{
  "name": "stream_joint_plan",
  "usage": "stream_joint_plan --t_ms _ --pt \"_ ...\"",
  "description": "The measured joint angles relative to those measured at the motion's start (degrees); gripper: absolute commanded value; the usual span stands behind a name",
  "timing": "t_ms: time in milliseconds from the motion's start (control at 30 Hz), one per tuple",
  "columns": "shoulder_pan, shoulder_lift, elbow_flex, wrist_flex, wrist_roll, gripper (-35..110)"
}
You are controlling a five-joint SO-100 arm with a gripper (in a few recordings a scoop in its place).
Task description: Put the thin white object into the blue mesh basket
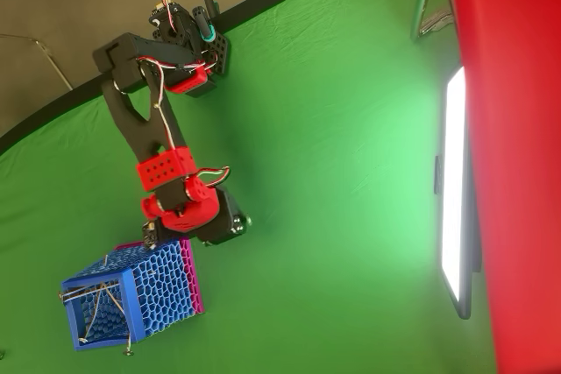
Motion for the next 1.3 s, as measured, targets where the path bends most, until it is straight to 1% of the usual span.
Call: stream_joint_plan --t_ms 133,300,367,500,667,833,967,1067,1167,1300 --pt "2.5 5.3 -6.9 -6.4 -3.8 1" --pt "4.7 10.2 -6.9 -18.2 -6.6 1" --pt "5.5 12.1 -4.8 -26.4 -7.0 1" --pt "8.8 14.6 1.0 -40.5 -6.2 1" --pt "12.5 14.9 6.0 -52.1 -0.5 1" --pt "16.5 14.2 6.4 -56.1 7.7 0" --pt "19.1 12.0 5.1 -56.3 15.2 0" --pt "20.7 10.9 4.4 -56.3 18.8 0" --pt "22.6 9.1 4.0 -56.3 25.3 0" --pt "24.9 9.0 4.8 -56.8 30.5 0"
